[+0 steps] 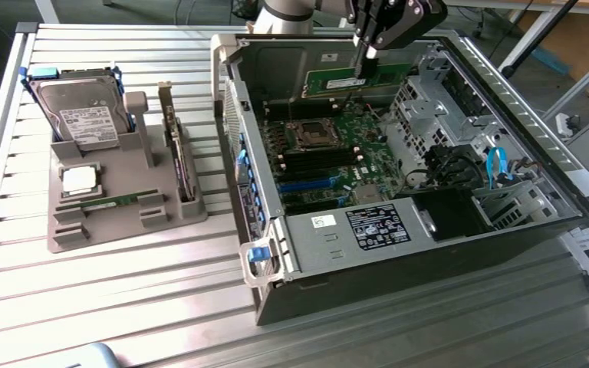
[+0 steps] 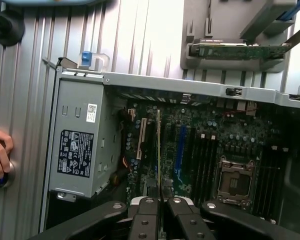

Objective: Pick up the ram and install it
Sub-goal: 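Pick up the ram and move it above insertion slot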

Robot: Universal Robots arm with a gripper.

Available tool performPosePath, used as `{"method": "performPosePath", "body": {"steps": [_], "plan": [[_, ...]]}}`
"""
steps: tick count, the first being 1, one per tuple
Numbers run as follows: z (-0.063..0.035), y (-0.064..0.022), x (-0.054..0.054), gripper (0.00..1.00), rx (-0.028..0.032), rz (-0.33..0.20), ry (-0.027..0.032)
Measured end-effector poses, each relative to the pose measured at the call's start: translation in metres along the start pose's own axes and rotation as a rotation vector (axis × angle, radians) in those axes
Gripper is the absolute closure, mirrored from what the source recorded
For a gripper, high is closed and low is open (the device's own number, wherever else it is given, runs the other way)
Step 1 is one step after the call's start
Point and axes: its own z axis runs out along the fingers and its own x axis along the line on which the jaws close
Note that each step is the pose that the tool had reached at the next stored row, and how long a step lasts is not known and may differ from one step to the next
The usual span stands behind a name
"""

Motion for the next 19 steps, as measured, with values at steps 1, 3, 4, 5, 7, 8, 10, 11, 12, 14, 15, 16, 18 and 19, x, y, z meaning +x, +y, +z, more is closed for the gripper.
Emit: {"method": "performPosePath", "body": {"steps": [1, 3, 4, 5, 7, 8, 10, 11, 12, 14, 15, 16, 18, 19], "plan": [[0.0000, -0.0011, 0.000, 0.87, 0.0000, 0.000, 0.0001], [-0.0001, -0.0033, 0.000, 0.87, -0.0001, 0.000, 0.0003], [-0.0001, -0.0044, 0.001, 0.87, 0.0000, 0.000, 0.0002], [-0.0001, -0.0055, 0.001, 0.87, 0.0000, 0.000, 0.0004], [-0.0001, -0.0076, 0.001, 0.87, 0.0000, 0.000, 0.0005], [-0.0001, -0.0087, 0.001, 0.87, -0.0001, 0.000, 0.0006], [-0.0002, -0.0109, 0.001, 0.87, -0.0001, 0.000, 0.0008], [-0.0002, -0.0126, 0.002, 0.87, -0.0002, 0.000, 0.0009], [-0.0003, -0.0140, 0.002, 0.87, -0.0002, 0.000, 0.0010], [-0.0003, -0.0160, 0.002, 0.87, -0.0002, 0.000, 0.0011], [-0.0002, -0.0169, 0.002, 0.87, -0.0001, 0.000, 0.0011], [-0.0003, -0.0178, 0.002, 0.87, -0.0002, 0.000, 0.0013], [-0.0003, -0.0197, 0.003, 0.87, -0.0002, 0.000, 0.0014], [-0.0004, -0.0208, 0.003, 0.87, -0.0002, 0.000, 0.0015]]}}
